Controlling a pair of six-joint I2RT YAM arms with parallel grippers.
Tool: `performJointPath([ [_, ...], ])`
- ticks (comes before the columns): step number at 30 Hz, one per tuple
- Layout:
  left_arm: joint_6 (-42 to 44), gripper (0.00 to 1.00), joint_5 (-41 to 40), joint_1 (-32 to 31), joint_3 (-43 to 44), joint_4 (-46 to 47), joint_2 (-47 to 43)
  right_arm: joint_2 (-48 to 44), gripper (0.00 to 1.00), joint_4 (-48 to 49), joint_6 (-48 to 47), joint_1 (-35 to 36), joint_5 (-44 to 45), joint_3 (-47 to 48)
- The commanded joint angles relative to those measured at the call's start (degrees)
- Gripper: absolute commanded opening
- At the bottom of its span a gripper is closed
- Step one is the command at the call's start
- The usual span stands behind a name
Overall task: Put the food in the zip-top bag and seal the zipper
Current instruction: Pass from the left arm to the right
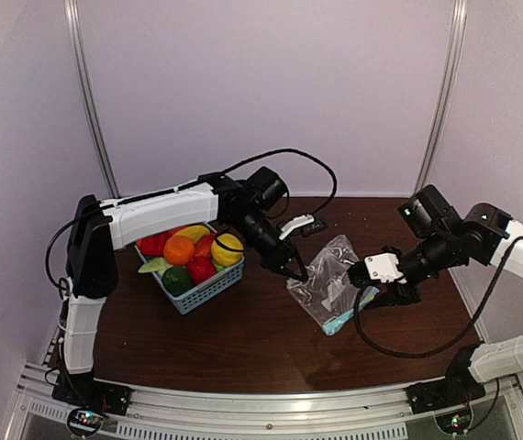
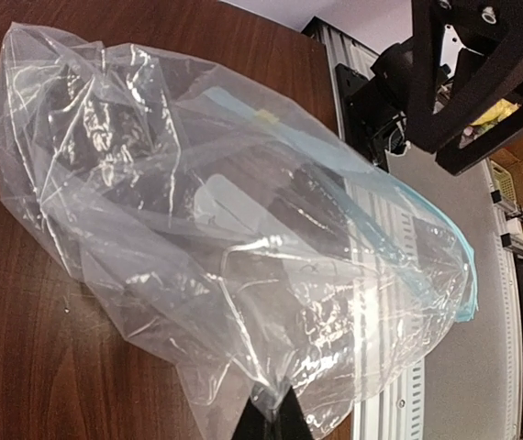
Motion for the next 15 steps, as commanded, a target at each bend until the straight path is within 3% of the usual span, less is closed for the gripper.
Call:
performJointPath([
  [1,1.22,0.00,2.36,0.35,2.12,-1.03,0.89,0.04,0.47,-2.16,-0.05,1.79,-1.11,1.10],
  [15,1.56,0.00,5.29,0.44,3.58,-2.78,2.26,3.75,0.39,1.98,2.29,4.86,-0.12,1.32],
])
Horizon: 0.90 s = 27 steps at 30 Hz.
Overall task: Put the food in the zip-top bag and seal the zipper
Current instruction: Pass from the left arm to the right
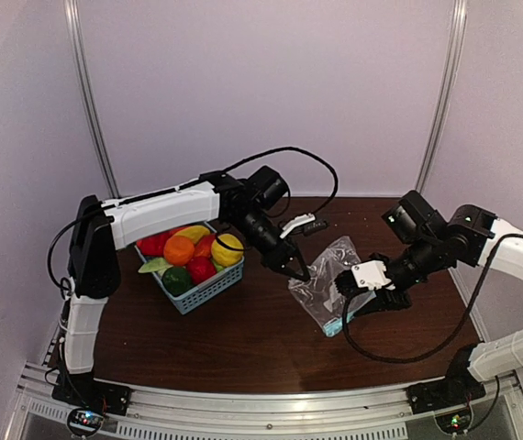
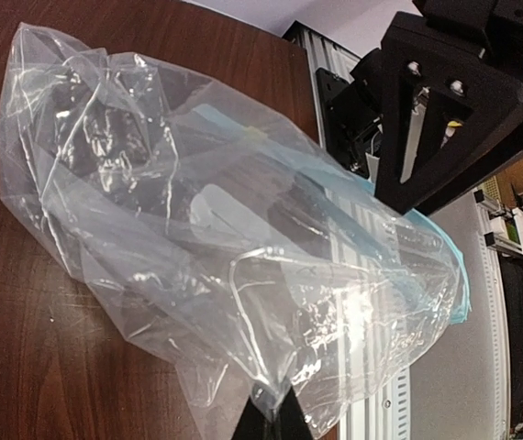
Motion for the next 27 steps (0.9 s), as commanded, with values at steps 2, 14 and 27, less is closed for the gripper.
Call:
performJointPath([
  [2,1.21,0.00,2.91,0.65,1.62,-1.38,1.72,0.17,0.38,0.91,1.02,1.20,0.30,1.39],
  [14,-0.79,0.00,5.59,2.81,2.71,-1.21,2.62,2.29,0.32,-0.43,1.16,3.30,-0.05,2.64],
  [27,-1.43,0.00,7.57,4.77,1.86,-0.76,3.24,4.18,0.12,0.16,2.75,3.49,0.12,5.37],
])
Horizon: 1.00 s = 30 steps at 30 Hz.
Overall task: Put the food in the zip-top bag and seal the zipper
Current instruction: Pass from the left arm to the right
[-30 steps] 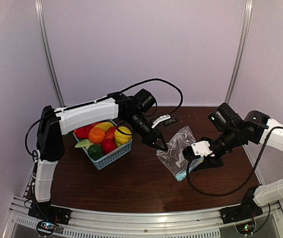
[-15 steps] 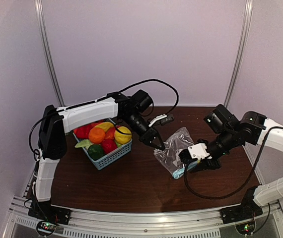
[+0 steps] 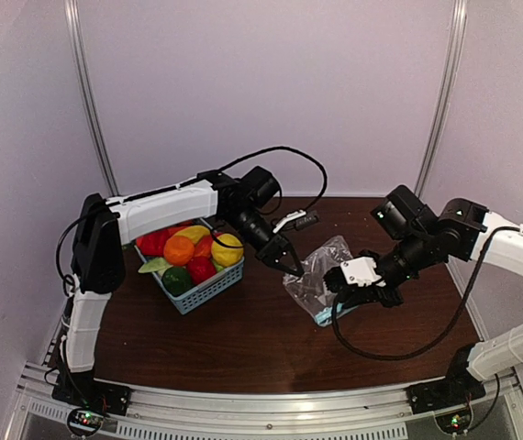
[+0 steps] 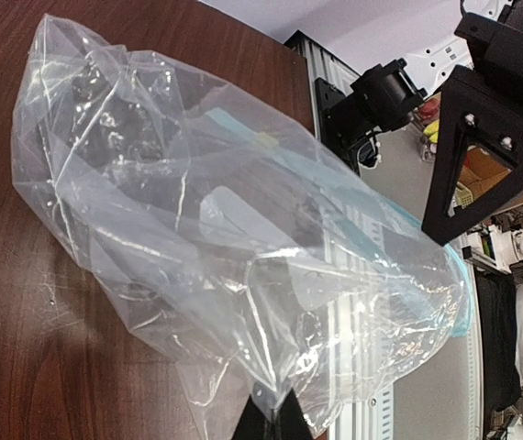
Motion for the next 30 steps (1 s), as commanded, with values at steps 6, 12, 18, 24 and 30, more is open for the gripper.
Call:
performJointPath([
  [6,-0.77,0.00,3.66,1.65,1.33,0.87,0.96,2.50,0.18,0.99,1.03,0.92,0.89,1.59],
  [12,-1.14,0.00,4.11,1.82,0.97,0.81,0.90,4.80,0.13,1.96,1.78,1.35,1.47,3.29],
  [18,-1.11,0.00,4.80,2.75,-0.28,0.80,0.92,4.16,0.00,-0.22,1.33,1.84,3.61,6.13],
  [24,-0.78,0.00,3.53,3.34,-2.16,0.80,0.50,0.90,0.00,-0.99,1.19,1.55,8.03,8.68],
  [30,0.07,0.00,2.47,4.08,-6.52,1.52,-2.00,-0.13,0.00,-3.63,0.83,-0.26,9.33,12.80],
])
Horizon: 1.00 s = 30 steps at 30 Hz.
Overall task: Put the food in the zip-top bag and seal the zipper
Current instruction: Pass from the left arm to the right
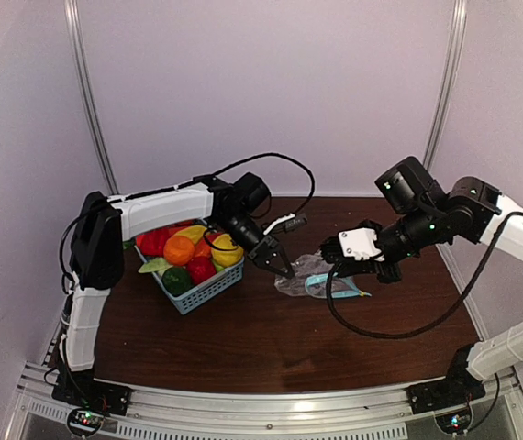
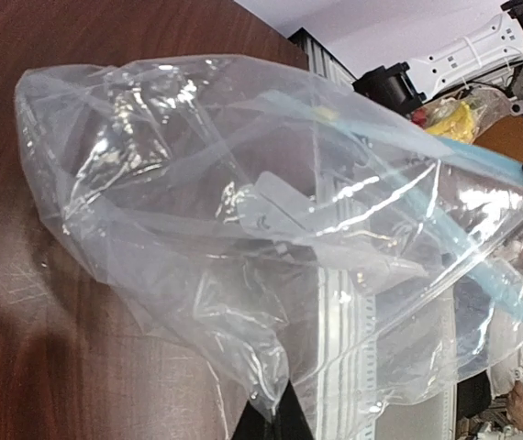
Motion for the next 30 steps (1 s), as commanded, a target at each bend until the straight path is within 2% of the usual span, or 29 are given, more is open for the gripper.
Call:
performJointPath([
  [1,0.99,0.00,-1.06,1.05,-3.72,1.63,-2.76,-1.61,0.00,-3.21,-0.22,-1.35,2.35,3.97],
  [6,1.01,0.00,-1.87,1.29,-5.27,2.23,-5.32,-2.04,0.00,-0.78,1.07,-3.15,4.59,3.86],
  [7,0.92,0.03,-1.88,1.29,-5.56,2.55,-5.99,-2.08,0.00,0.32,1.80,-3.29,5.59,3.45],
  [8,0.75,0.12,-2.24,1.29,-6.09,3.00,-6.90,-2.06,0.00,1.28,2.51,-3.37,6.65,3.11],
  [10,0.30,0.39,-4.77,1.29,-7.99,5.09,-9.59,-1.97,0.00,1.71,3.18,-3.83,6.40,2.98],
  [11,0.33,0.48,-6.58,1.27,-9.70,7.11,-11.83,-1.90,0.00,1.14,3.04,-4.04,5.24,3.16],
  [14,0.40,0.64,-14.50,1.16,-19.87,20.00,-20.89,-1.13,0.00,-2.03,2.17,-4.41,0.16,4.46],
  [16,0.60,0.69,-18.32,1.15,-29.13,32.86,-28.15,-0.41,0.00,-4.41,1.80,-4.60,-3.88,5.82],
  [18,0.95,0.79,-19.55,0.89,-39.45,46.55,-34.57,0.51,0.00,-6.63,1.30,-4.78,-7.56,7.08],
  [19,1.63,0.81,-19.63,0.37,-42.93,51.67,-36.72,0.95,0.00,-7.71,1.08,-4.91,-9.23,7.71],
  [21,3.26,0.82,-19.12,-0.89,-45.61,55.38,-38.79,1.98,0.00,-9.49,1.11,-5.01,-12.21,9.31],
  [26,4.19,0.81,-15.40,-5.78,-40.34,46.95,-38.01,3.56,0.00,-11.70,1.49,-5.36,-16.85,10.46],
  [30,2.60,0.80,-14.40,-8.82,-38.52,44.71,-37.48,4.52,0.00,-11.17,1.66,-5.50,-17.88,10.07],
])
